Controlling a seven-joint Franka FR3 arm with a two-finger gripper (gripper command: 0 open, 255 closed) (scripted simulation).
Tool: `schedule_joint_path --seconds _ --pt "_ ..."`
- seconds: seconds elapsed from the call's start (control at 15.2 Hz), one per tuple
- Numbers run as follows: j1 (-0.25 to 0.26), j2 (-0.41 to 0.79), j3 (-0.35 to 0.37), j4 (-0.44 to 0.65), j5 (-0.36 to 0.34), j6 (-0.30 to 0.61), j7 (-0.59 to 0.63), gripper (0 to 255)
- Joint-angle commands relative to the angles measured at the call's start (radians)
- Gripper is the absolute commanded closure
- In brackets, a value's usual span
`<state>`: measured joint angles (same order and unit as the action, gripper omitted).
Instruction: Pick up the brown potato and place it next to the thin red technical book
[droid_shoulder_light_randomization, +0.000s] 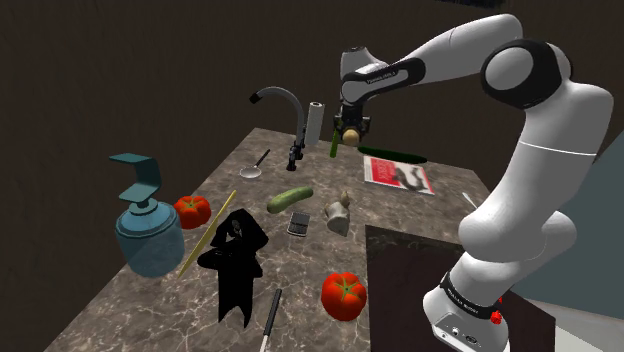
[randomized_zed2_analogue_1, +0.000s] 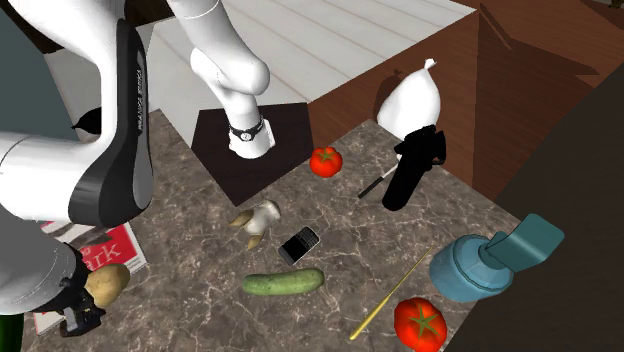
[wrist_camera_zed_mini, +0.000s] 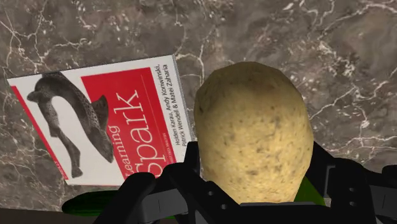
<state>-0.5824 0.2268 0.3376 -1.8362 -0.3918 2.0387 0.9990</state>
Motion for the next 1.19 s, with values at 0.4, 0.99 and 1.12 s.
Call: schedule_joint_path --seconds 0.4,0.99,1.12 --pt "-0.073 0.153 -0.061 0.211 -0.02 -0.02 -0.154 255" --pt "-0.078 0.207 -0.076 0.184 -0.046 0.06 -0.135 255" --pt "-0.077 0.217 -0.079 0.173 -0.053 0.08 -0.126 255"
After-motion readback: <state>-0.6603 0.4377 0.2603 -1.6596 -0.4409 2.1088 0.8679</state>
